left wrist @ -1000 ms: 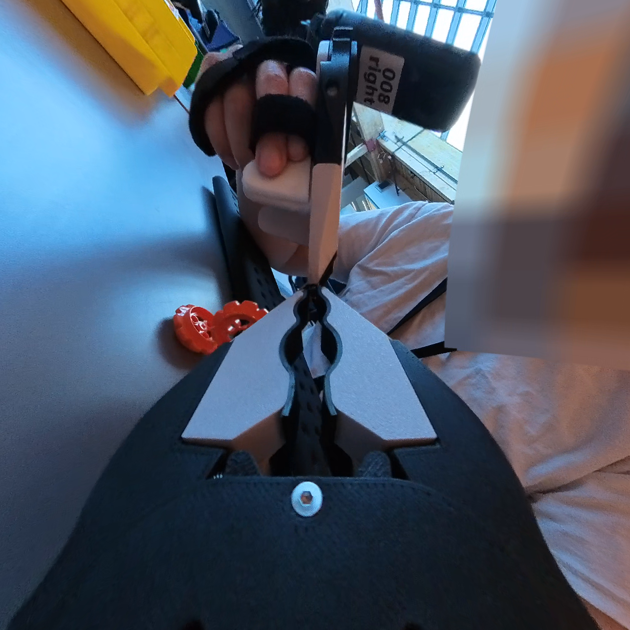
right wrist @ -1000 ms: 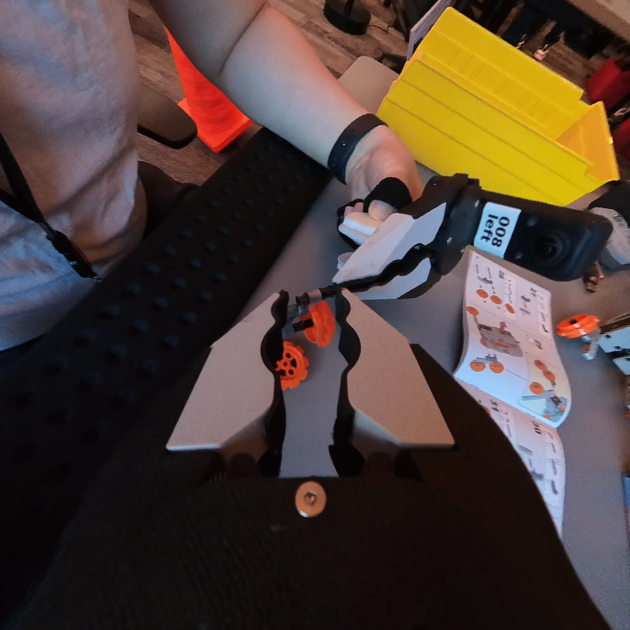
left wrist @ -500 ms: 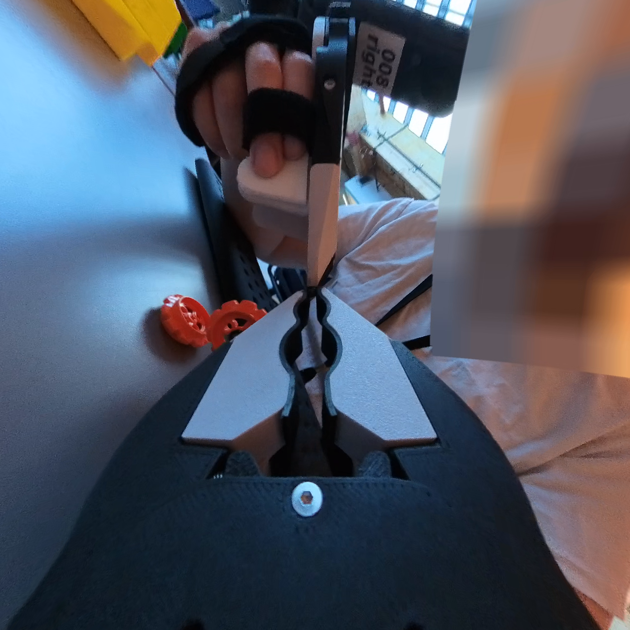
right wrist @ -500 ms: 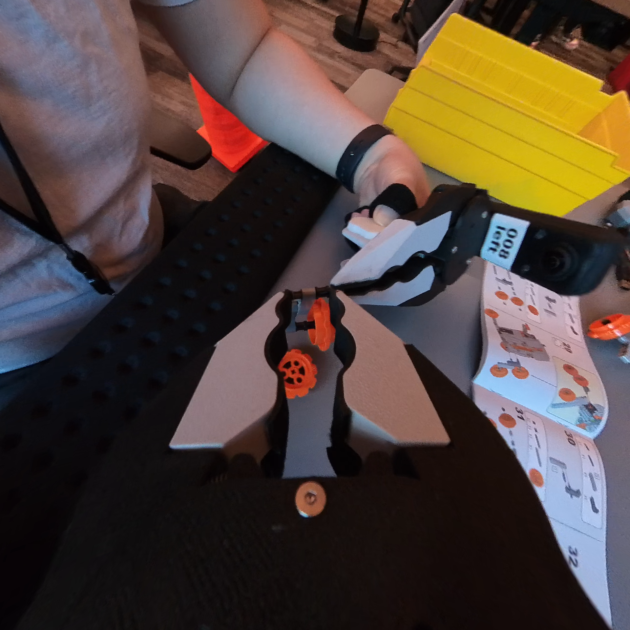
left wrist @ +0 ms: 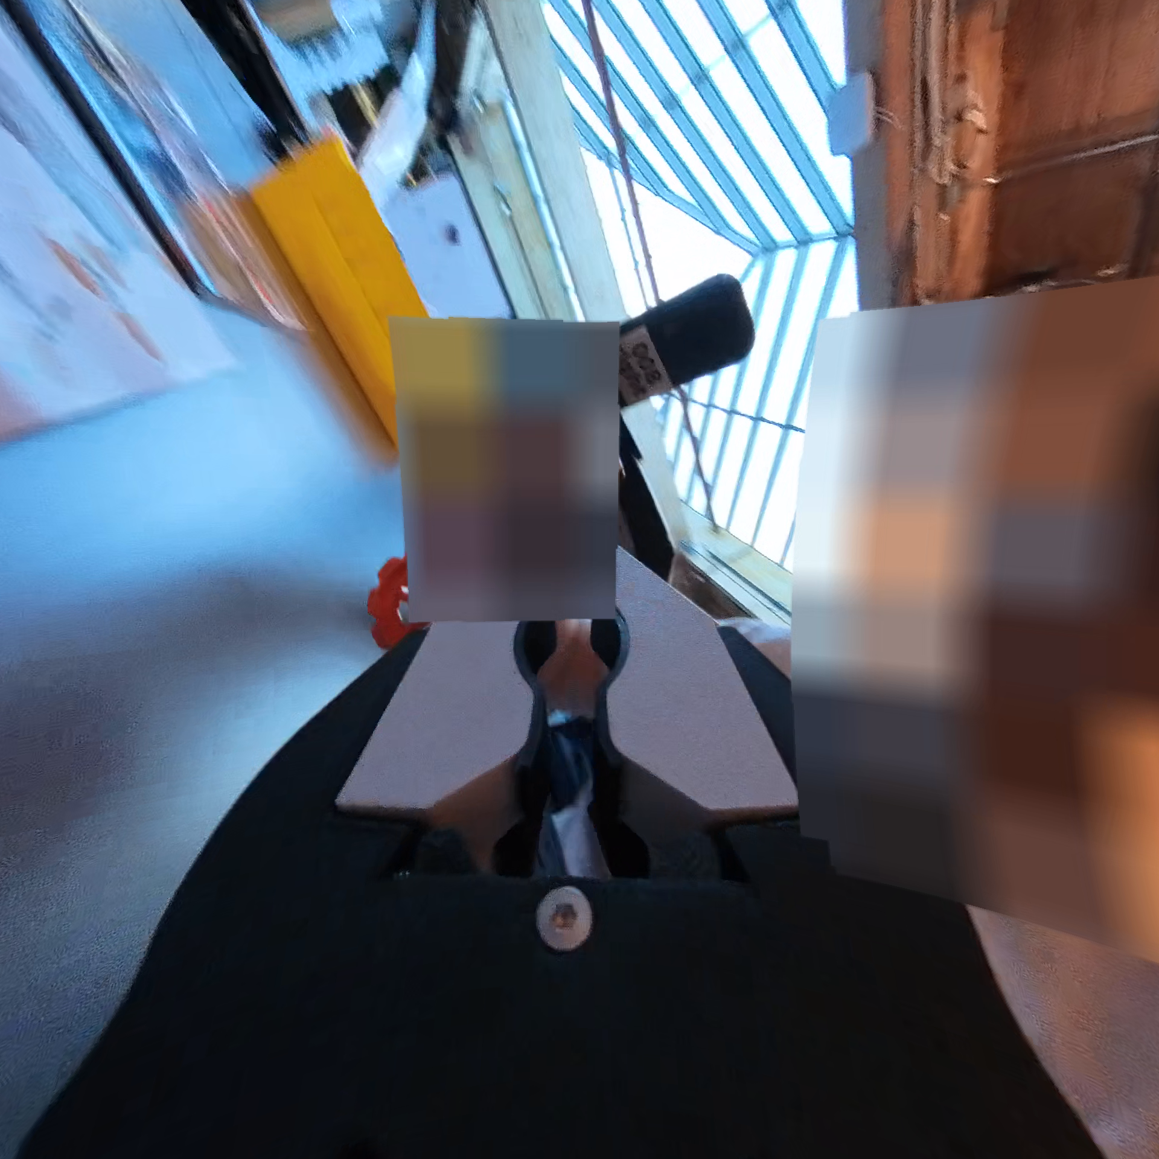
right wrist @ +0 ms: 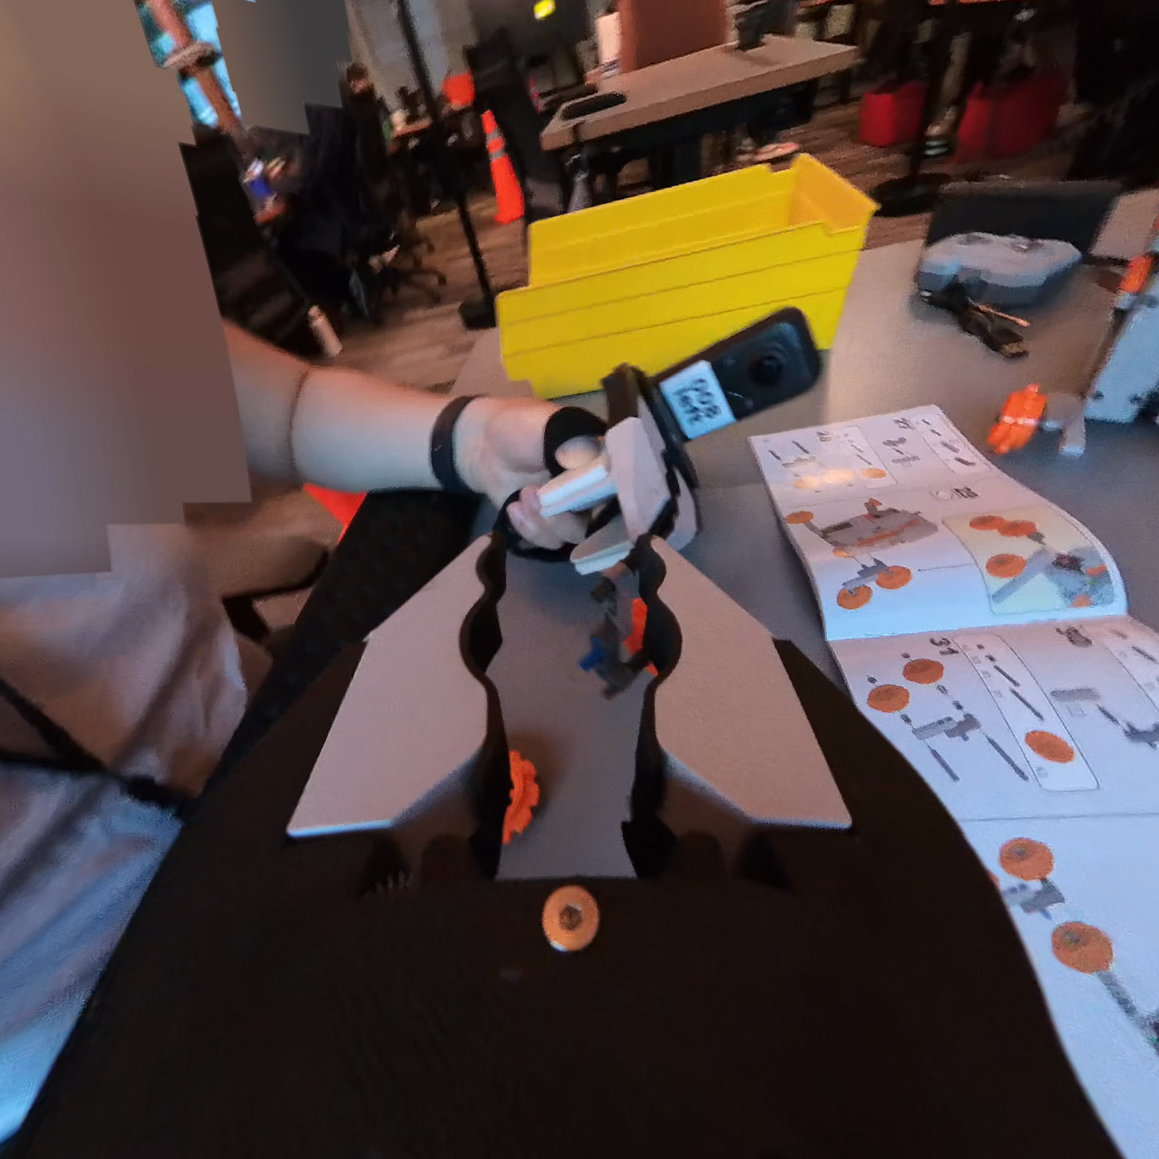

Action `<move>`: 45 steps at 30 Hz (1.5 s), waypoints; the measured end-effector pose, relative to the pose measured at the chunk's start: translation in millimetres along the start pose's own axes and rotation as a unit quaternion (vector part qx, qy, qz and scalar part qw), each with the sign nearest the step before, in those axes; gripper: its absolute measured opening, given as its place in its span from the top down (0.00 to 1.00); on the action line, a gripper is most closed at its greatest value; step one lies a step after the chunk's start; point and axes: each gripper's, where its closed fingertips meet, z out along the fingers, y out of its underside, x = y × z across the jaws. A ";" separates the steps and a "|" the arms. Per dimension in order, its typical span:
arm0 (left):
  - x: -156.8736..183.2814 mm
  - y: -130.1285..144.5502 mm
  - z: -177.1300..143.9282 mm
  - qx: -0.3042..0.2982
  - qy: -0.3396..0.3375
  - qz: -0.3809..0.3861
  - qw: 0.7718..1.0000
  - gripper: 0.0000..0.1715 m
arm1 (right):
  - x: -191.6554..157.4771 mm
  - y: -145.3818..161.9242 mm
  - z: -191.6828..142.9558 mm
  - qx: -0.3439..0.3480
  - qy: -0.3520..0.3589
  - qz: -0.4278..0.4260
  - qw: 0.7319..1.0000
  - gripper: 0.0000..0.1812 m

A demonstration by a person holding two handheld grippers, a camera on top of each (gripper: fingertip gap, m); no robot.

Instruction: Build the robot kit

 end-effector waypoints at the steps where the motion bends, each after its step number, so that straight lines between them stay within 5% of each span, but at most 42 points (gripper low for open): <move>1: 1.0 -7.2 -2.6 0.023 -0.008 0.016 1.000 1.00 | 8.7 -0.8 2.0 0.002 0.026 0.016 1.000 0.77; 5: 4.5 -26.2 -11.0 0.093 -0.029 0.049 0.994 1.00 | 29.7 2.5 10.5 -0.007 0.105 0.025 0.994 0.79; 9: 3.0 -28.4 -11.8 0.101 -0.044 0.061 0.992 1.00 | 40.2 4.1 13.4 -0.011 0.141 0.001 0.990 0.95; 19: -11.0 -23.3 -14.6 0.086 -0.102 0.076 0.988 1.00 | 42.9 17.8 -5.1 -0.016 0.062 0.065 0.996 0.97; 22: -14.2 -25.3 -25.8 0.042 -0.171 0.178 0.968 0.86 | 36.4 23.9 -15.1 -0.033 0.024 0.073 0.996 0.97; 26: -7.0 -15.6 -18.2 -0.050 -0.209 0.372 0.903 0.82 | 30.6 26.1 -21.8 -0.029 -0.011 0.056 0.998 0.97; 32: -14.9 2.0 1.1 -0.106 -0.236 0.467 0.845 0.91 | 26.0 30.9 -17.3 -0.018 -0.050 0.045 0.998 0.97; 45: -28.2 9.0 -1.9 -0.149 -0.263 0.473 0.827 1.00 | 34.9 44.0 -8.3 -0.013 -0.064 0.025 0.998 0.94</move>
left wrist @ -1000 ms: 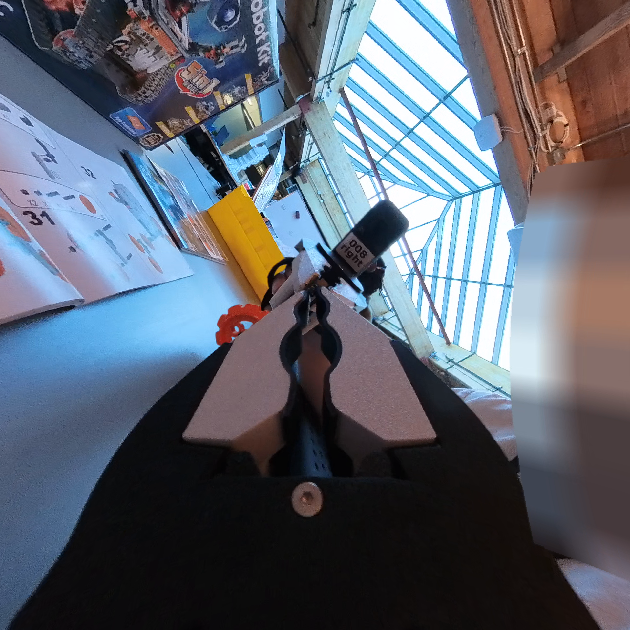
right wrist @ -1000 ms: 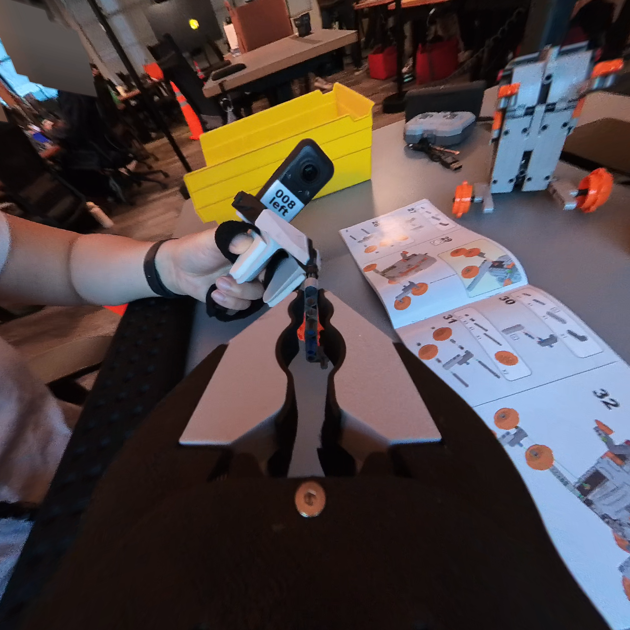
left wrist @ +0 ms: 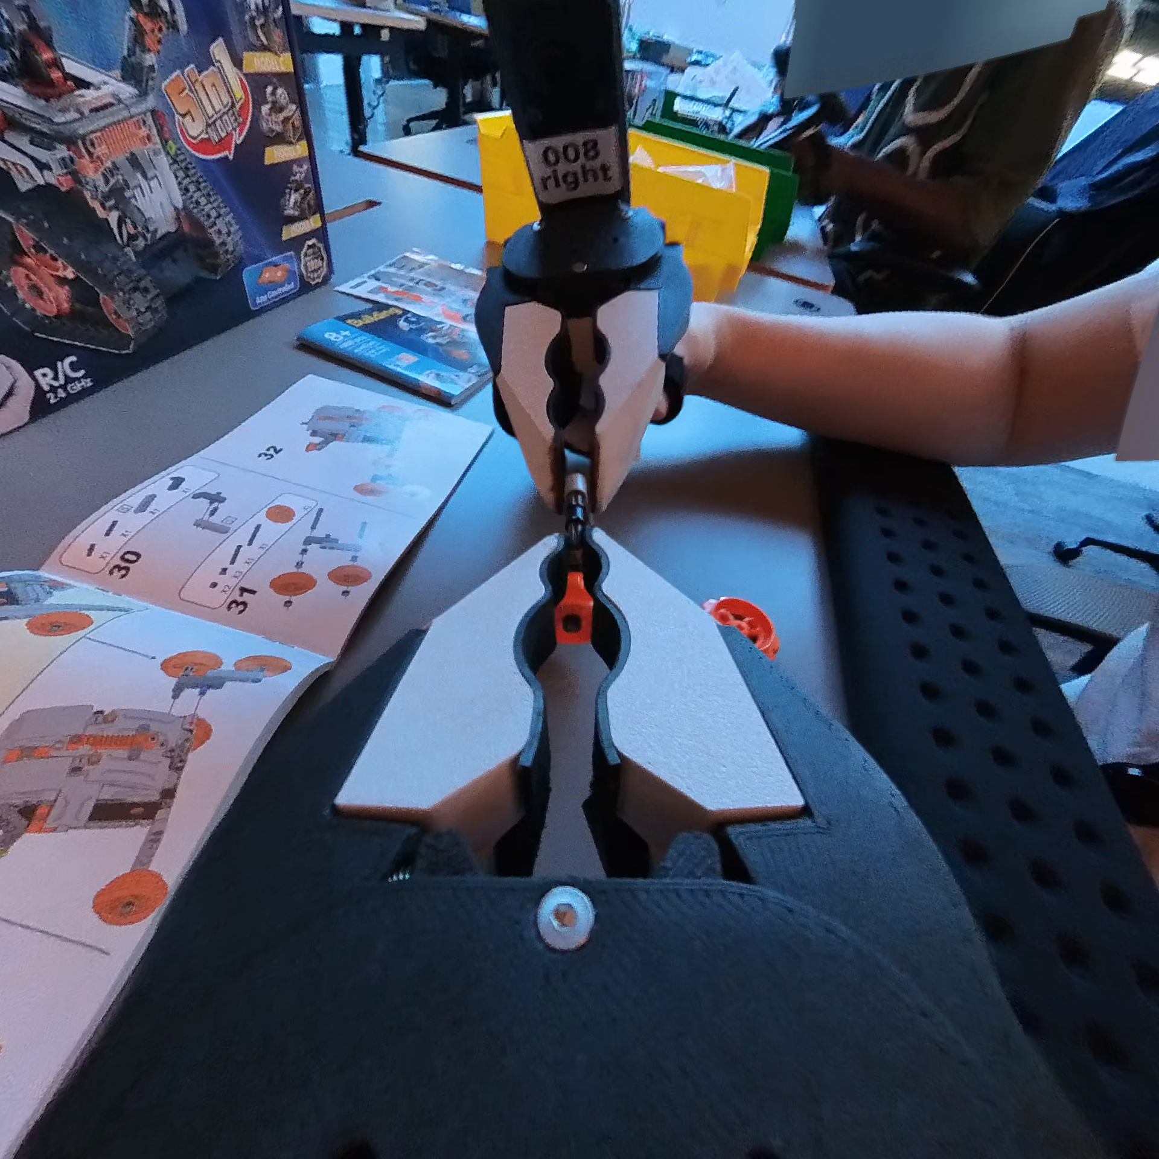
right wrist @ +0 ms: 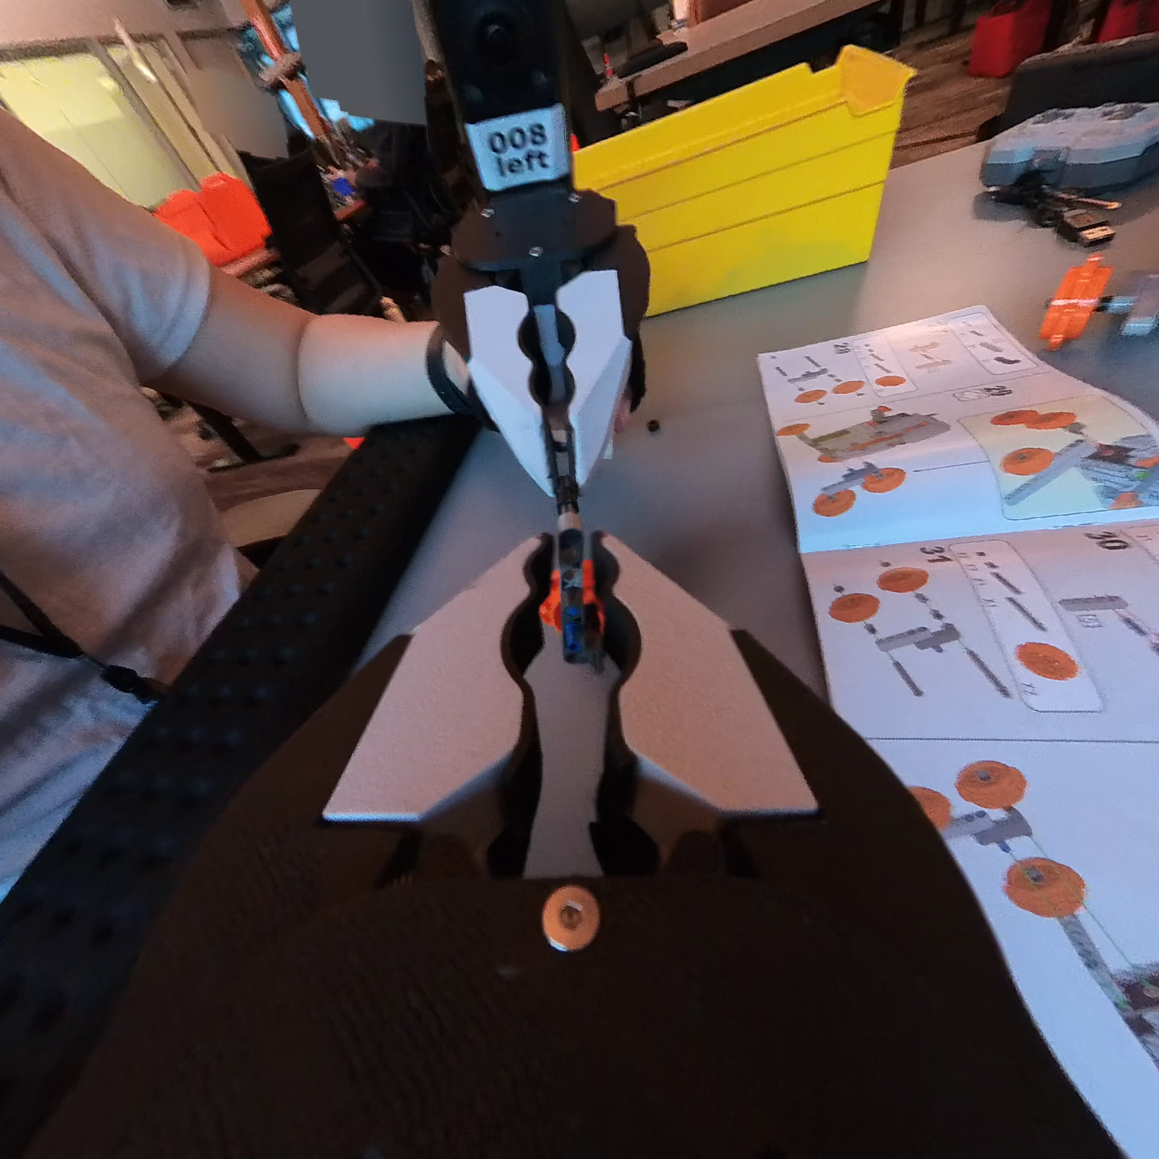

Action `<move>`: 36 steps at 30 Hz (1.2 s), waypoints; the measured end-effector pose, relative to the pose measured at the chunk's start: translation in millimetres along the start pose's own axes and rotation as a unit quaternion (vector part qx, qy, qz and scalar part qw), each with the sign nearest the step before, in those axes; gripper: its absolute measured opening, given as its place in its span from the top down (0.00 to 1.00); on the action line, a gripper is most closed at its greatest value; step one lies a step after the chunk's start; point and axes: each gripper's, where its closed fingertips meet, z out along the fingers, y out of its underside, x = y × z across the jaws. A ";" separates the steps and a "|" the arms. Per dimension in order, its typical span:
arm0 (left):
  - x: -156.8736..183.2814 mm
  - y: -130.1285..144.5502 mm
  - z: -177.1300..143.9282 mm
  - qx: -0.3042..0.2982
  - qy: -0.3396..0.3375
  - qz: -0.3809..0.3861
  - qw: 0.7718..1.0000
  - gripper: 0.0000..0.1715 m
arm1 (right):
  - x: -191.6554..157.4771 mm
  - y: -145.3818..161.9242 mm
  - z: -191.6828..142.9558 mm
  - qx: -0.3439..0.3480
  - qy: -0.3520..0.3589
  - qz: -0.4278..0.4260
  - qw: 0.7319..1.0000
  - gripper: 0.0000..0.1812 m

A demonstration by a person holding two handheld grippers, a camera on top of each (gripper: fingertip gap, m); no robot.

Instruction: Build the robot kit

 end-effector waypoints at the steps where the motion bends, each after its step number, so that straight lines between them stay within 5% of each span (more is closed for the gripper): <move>1: -2.0 2.2 0.2 -0.008 -0.010 0.009 1.000 1.00 | 4.6 -1.5 -0.7 0.000 0.022 -0.014 1.000 0.86; 6: -5.2 6.1 1.2 -0.030 -0.039 0.033 0.998 1.00 | 0.2 -29.7 -5.5 -0.042 0.163 -0.155 0.973 0.84; 10: -3.8 9.2 1.7 -0.039 -0.045 0.042 0.997 0.99 | -4.4 -15.2 3.9 -0.188 0.254 -0.319 0.894 0.87; 15: -3.2 12.0 2.4 -0.049 -0.047 0.045 0.997 0.99 | 12.1 1.6 11.2 -0.296 0.301 -0.401 0.813 0.90; 18: -4.2 11.8 2.1 -0.050 -0.051 0.045 0.996 0.99 | 12.3 4.0 14.7 -0.321 0.306 -0.418 0.793 0.94; 25: -5.9 10.9 1.4 -0.051 -0.054 0.040 0.996 0.99 | 15.2 4.3 18.6 -0.339 0.313 -0.429 0.776 0.96; 36: -7.0 7.6 -1.6 -0.070 -0.062 0.041 0.995 1.00 | 15.8 0.9 17.3 -0.326 0.289 -0.404 0.804 0.97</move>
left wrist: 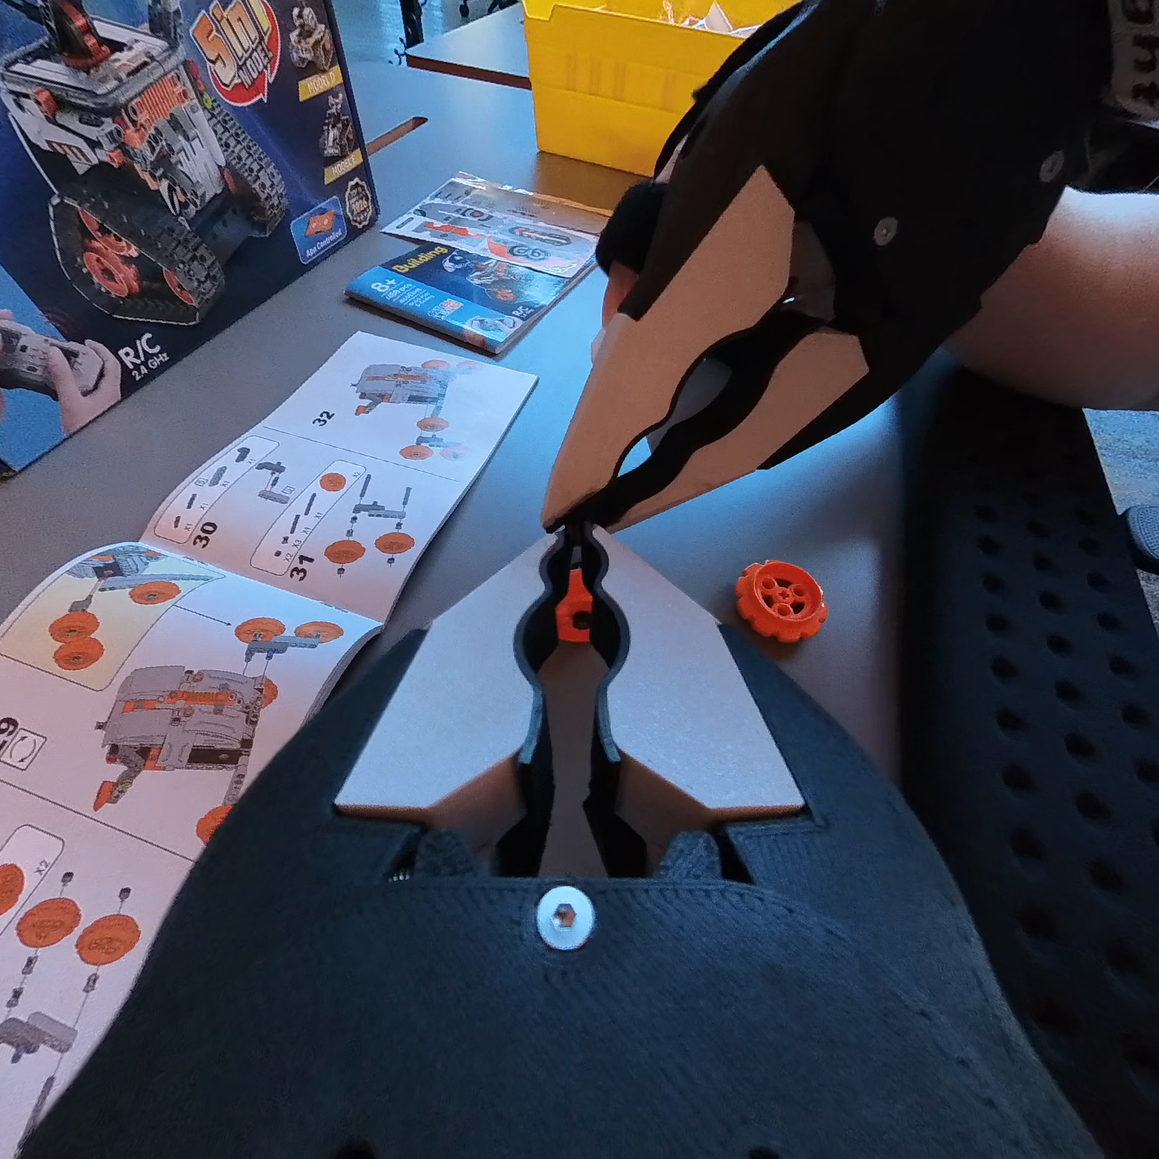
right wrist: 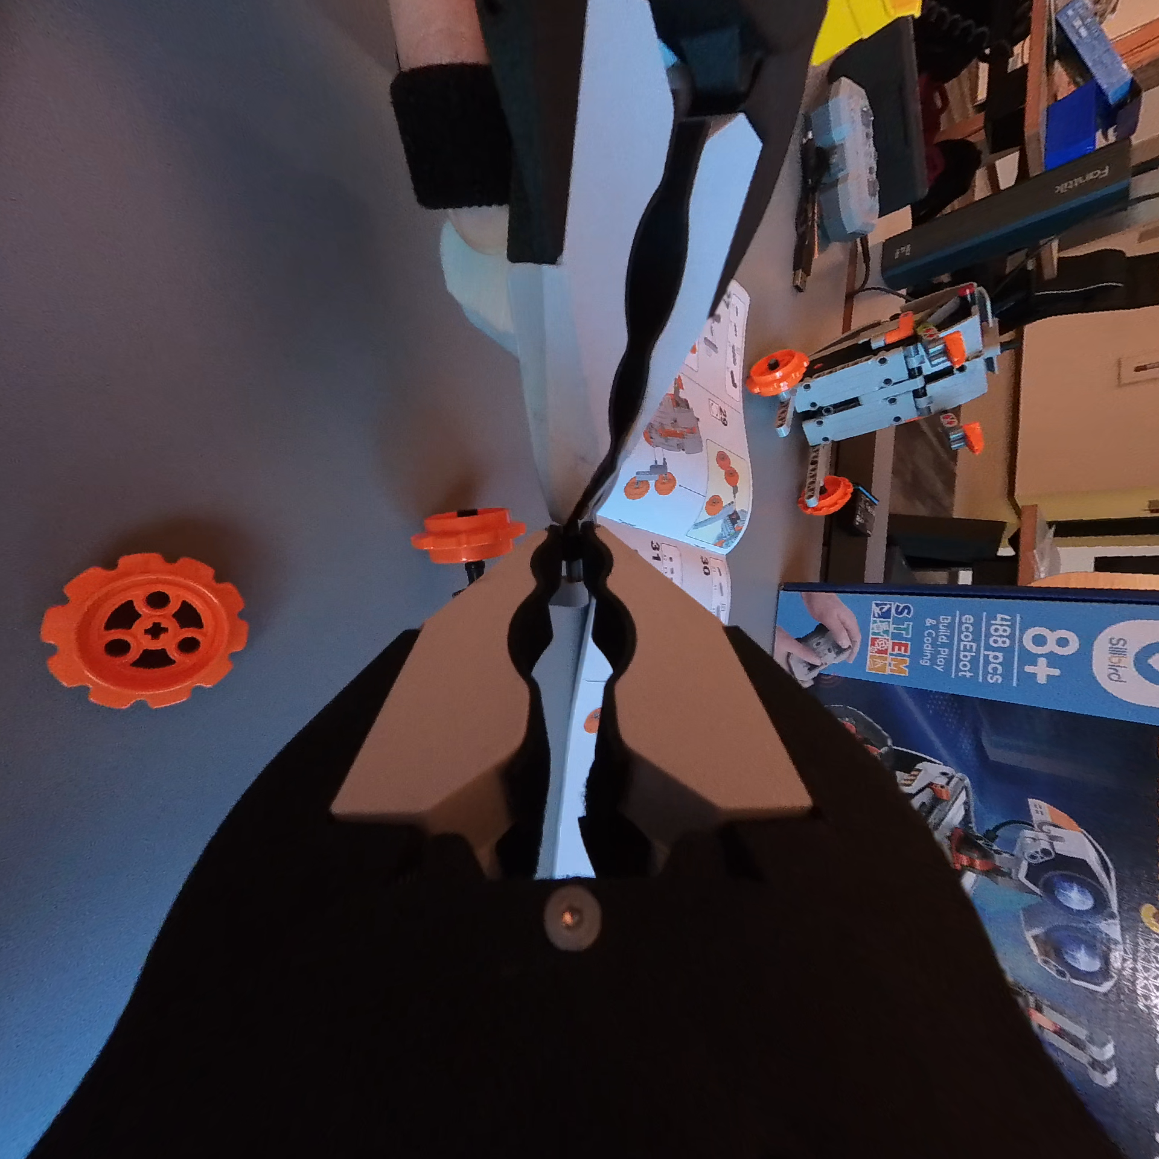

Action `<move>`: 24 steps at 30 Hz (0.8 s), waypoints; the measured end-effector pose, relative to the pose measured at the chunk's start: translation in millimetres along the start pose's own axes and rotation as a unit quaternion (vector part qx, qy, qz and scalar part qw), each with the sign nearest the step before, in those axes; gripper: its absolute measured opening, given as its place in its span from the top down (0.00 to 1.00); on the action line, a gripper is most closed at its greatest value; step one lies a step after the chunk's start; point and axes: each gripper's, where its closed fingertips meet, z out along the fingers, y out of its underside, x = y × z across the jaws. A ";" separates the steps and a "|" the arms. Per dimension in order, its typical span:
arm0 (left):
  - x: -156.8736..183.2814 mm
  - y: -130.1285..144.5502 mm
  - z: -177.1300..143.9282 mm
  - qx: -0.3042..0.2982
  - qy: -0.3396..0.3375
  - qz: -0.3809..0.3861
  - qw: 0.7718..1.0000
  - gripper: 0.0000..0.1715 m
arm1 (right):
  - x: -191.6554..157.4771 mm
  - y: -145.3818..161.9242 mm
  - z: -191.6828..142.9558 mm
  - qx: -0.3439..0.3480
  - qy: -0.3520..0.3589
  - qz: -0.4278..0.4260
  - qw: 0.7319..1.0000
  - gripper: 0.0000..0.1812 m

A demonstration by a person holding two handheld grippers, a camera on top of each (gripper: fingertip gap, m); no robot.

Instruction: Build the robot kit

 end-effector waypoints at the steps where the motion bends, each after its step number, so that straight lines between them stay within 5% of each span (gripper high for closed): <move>1: 0.1 -0.1 -0.3 0.000 0.000 -0.001 1.000 1.00 | 0.2 -0.2 -0.2 0.002 -0.002 0.004 1.000 0.97; 24: 0.6 -3.0 -0.1 -0.003 0.003 -0.005 1.000 1.00 | 1.6 2.1 -2.5 0.009 -0.013 0.026 1.000 0.96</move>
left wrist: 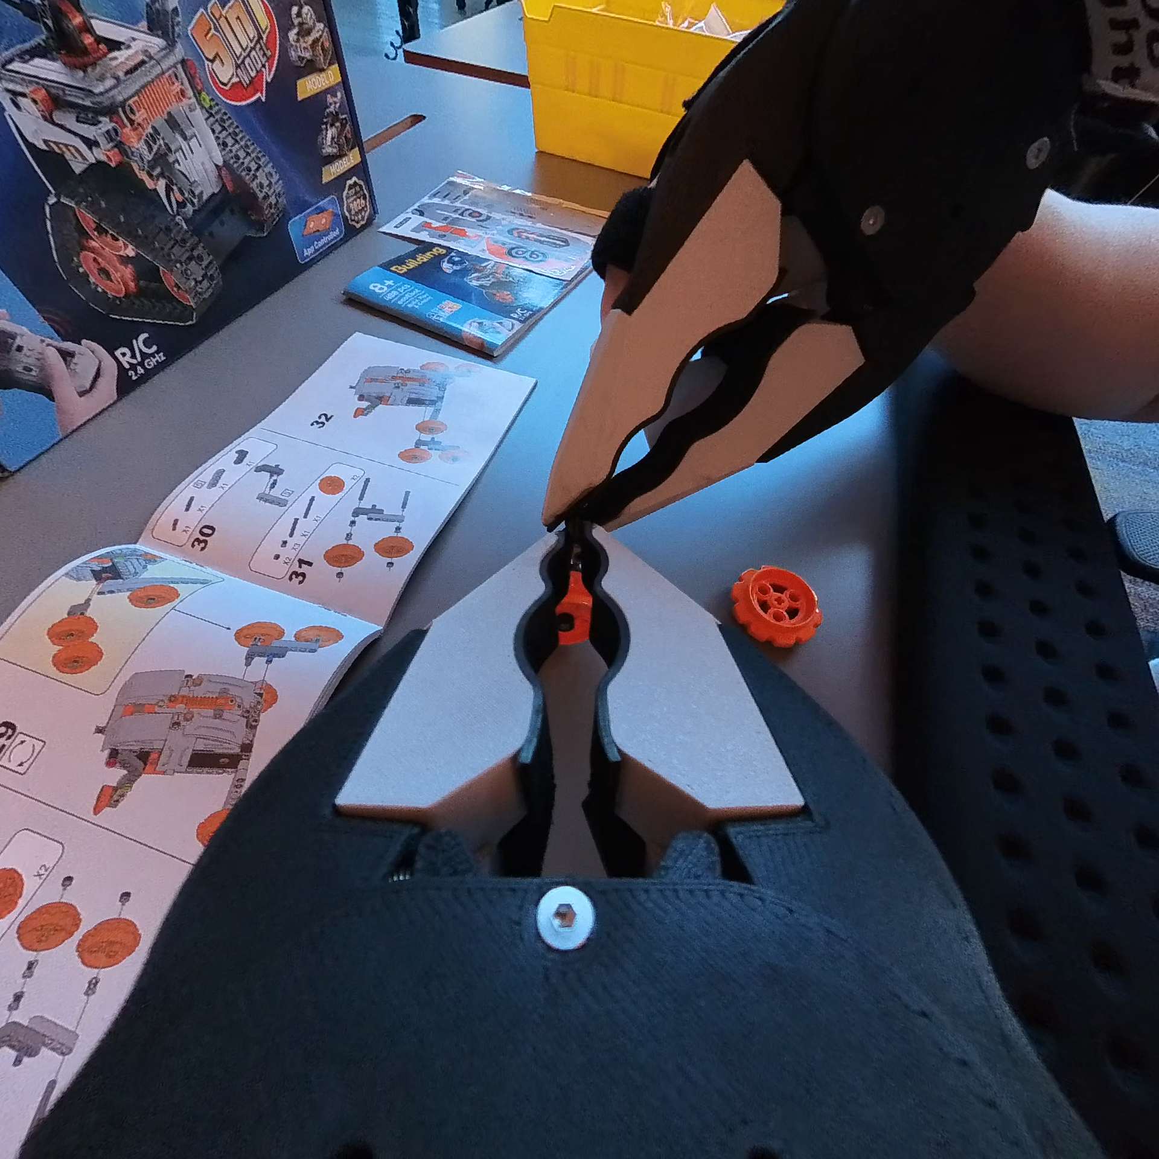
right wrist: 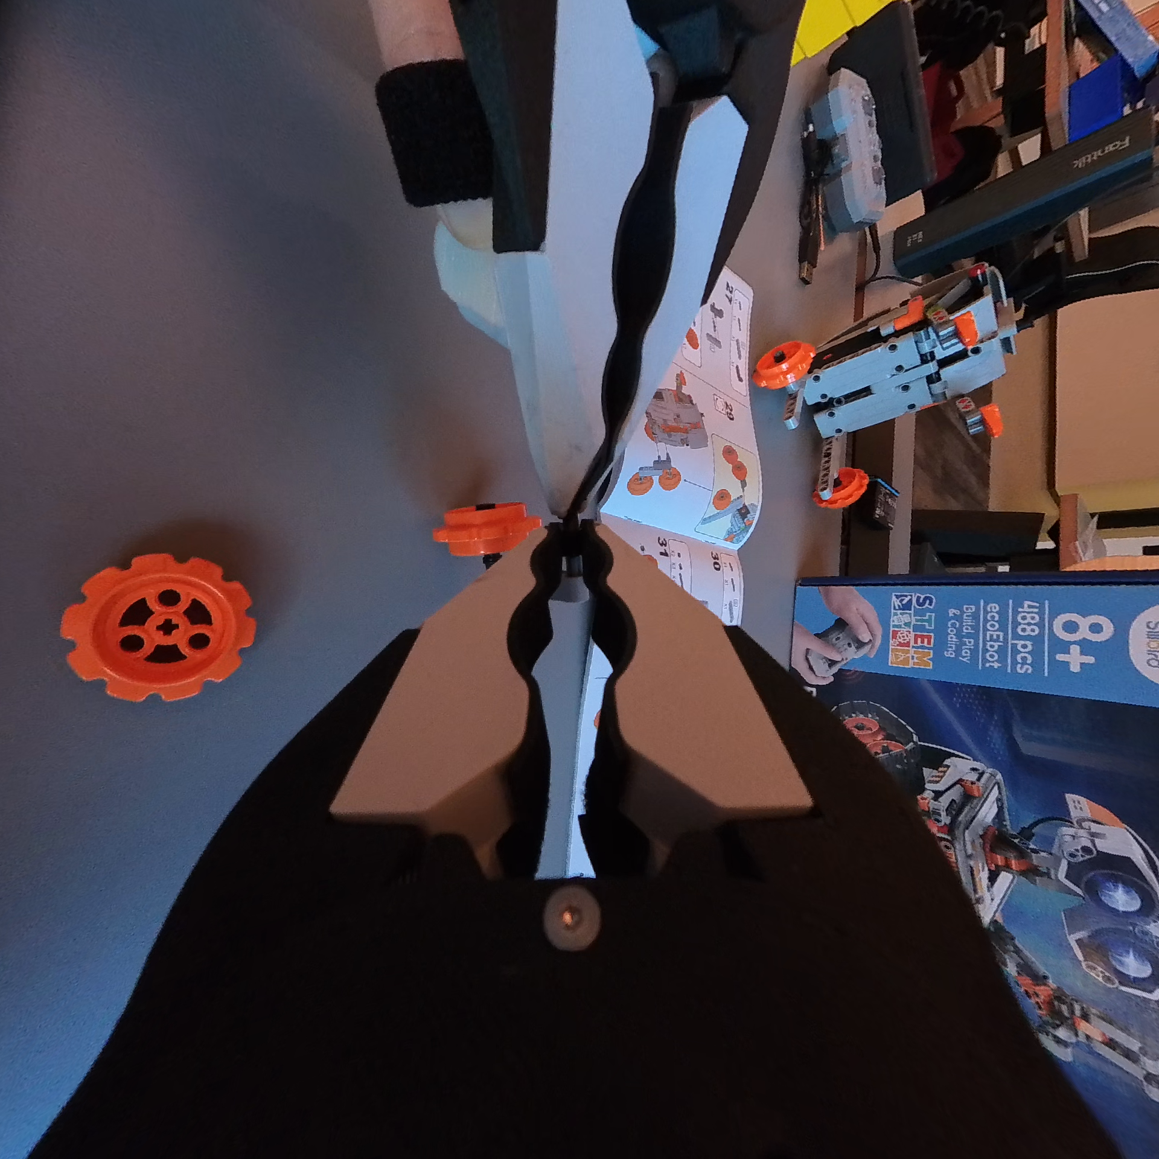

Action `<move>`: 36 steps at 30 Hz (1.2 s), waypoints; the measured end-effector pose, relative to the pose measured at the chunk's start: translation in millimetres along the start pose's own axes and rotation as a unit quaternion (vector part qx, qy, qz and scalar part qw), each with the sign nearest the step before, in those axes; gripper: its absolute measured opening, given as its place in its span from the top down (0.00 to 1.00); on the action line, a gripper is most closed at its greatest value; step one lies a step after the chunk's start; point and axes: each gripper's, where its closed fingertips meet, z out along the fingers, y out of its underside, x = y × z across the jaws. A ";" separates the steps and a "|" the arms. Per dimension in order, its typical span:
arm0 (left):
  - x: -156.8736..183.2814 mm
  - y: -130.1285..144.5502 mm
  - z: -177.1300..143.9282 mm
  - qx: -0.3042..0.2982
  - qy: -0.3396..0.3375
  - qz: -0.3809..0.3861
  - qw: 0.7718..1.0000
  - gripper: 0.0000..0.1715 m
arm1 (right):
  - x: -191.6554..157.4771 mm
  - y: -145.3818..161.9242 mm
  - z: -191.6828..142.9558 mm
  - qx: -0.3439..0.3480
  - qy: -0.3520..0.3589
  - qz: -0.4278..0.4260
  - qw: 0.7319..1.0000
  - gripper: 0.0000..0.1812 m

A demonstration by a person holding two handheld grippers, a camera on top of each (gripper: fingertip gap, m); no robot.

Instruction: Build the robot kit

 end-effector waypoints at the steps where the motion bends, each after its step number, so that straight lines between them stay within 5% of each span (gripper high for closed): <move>1: -0.1 -0.1 0.0 0.000 0.000 0.000 1.000 1.00 | 0.2 0.2 -0.1 0.001 0.000 0.001 1.000 0.96; 36: -1.7 -0.7 -1.9 -0.004 -0.004 0.002 1.000 1.00 | 2.2 5.2 -2.5 0.003 -0.001 0.011 1.000 0.98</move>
